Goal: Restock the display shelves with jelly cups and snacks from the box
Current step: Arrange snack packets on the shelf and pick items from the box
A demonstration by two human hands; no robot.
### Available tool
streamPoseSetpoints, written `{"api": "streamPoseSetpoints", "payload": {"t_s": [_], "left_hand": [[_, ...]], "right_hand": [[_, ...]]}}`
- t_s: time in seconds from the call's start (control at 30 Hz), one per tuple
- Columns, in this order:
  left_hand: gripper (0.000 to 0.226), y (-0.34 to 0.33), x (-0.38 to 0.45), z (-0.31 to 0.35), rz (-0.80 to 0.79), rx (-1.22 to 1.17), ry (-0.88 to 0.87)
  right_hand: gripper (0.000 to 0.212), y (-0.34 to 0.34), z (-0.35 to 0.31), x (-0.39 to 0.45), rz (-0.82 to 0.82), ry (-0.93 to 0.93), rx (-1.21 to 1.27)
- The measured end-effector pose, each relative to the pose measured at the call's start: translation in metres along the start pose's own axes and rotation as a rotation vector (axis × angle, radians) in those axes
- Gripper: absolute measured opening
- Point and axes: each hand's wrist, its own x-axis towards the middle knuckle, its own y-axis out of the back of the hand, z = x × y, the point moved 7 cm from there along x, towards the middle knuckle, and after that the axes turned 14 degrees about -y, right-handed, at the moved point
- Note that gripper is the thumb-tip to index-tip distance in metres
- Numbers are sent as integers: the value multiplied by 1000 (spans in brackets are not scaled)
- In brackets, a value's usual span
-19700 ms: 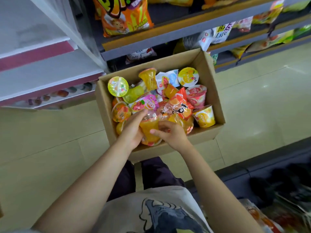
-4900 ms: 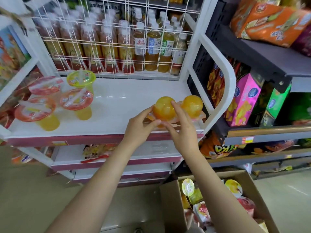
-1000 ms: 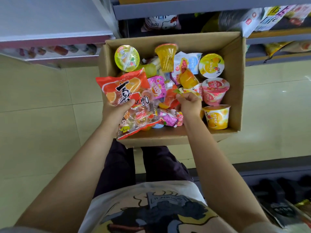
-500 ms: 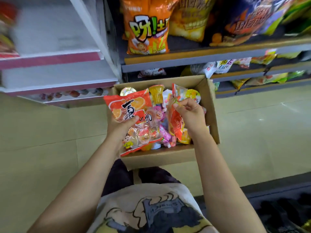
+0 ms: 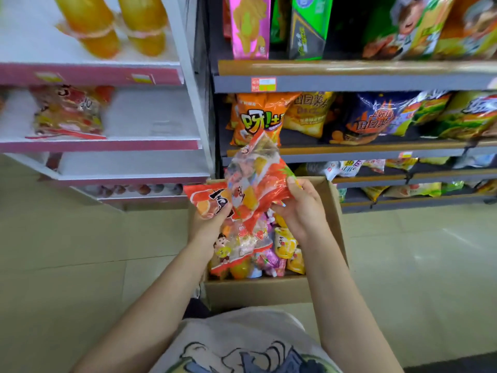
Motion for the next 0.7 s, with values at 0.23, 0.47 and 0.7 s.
{"api": "streamPoseSetpoints", "payload": {"t_s": [0.23,0.47,0.7], "left_hand": [[74,6,-5,53,-62,-154,-116],[109,4,-7,85,-210,-305,-147],[82,34,4,87,-311,-415,-178]], "right_hand": [[20,-19,1,-11,-184,-56,192],[45,-48,6,-14,-235,-98,160],[41,-82,6,-12,-179,-139,-155]]}}
